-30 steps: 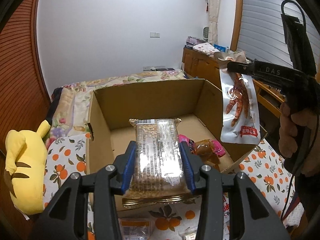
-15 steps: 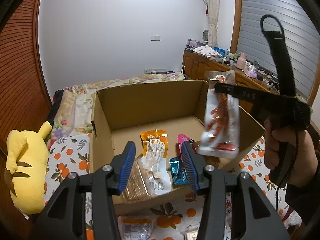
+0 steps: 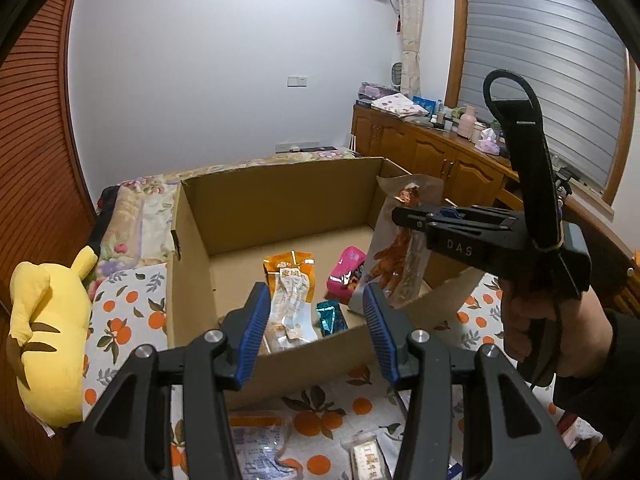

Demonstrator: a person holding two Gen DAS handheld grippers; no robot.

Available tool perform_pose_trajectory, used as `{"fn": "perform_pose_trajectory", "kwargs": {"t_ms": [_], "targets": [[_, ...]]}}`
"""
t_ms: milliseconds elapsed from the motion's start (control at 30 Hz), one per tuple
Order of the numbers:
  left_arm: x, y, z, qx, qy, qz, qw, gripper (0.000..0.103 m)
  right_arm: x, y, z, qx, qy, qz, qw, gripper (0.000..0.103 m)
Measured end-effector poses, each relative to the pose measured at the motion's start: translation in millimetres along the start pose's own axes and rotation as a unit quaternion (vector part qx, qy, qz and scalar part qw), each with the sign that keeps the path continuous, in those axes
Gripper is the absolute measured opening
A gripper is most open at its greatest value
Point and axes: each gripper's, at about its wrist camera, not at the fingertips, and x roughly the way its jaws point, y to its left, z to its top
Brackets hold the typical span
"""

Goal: Organize snacks
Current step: 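Carry both packets over the box and open both tools to drop them inside, then lower the left tool to the foil sachet while the right tool grasps the white duck-neck packet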

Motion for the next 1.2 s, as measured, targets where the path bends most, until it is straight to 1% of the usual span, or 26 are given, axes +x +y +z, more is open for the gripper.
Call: {"fn": "perform_pose_trajectory", "kwargs": {"t_ms": [233, 300, 367, 400, 433, 500, 567, 833, 1033, 1200], "targets": [[-4.0, -3.0, -8.9, 0.003, 0.002, -0.001, 1.0000, 0.049, -9.9, 5.6, -2.1, -0.019, 0.007, 0.011, 1.000, 0.021], [-5.5, -1.8, -12.1, 0.002, 0.002, -0.001, 1.0000, 0.053, -11.9, 5.4, -2.2, -0.027, 0.012, 0.008, 1.000, 0.021], [-7.6, 0.0, -16.7, 0.002, 0.001, 0.001, 1.0000, 0.053, -15.2, 4.5, -3.0, -0.041, 0.009, -0.001, 0.999, 0.029], [-9.1, 0.9, -19.3, 0.002, 0.001, 0.001, 1.0000, 0.054, -16.7, 4.3, -4.2, -0.045, 0.009, -0.003, 0.999, 0.035], [-9.5, 1.2, -19.8, 0.001, 0.001, 0.000, 1.0000, 0.054, -19.3, 2.3, -4.7, -0.050, 0.009, -0.007, 0.999, 0.039], [-11.6, 3.0, -23.7, -0.001, 0.001, -0.003, 1.0000, 0.054, -24.3, -1.1, -6.6, -0.053, 0.009, -0.009, 0.999, 0.040], [-14.2, 5.3, -28.0, -0.003, 0.001, -0.003, 1.0000, 0.054, -32.8, -4.8, -8.5, -0.057, 0.004, -0.010, 0.998, 0.045], [-23.8, 7.4, -40.6, -0.007, -0.004, -0.004, 1.0000, 0.054, -56.5, -10.8, -15.5, -0.072, -0.005, 0.002, 0.997, 0.045], [-37.5, 8.7, -46.4, -0.010, -0.012, -0.005, 0.9999, 0.056, -84.0, -13.2, -26.1, -0.058, -0.018, 0.033, 0.998, 0.047], [-41.9, 11.6, -56.7, -0.011, -0.009, 0.001, 0.9999, 0.058, -99.0, -3.1, -43.1, -0.069, -0.014, 0.050, 0.996, 0.048]]}}
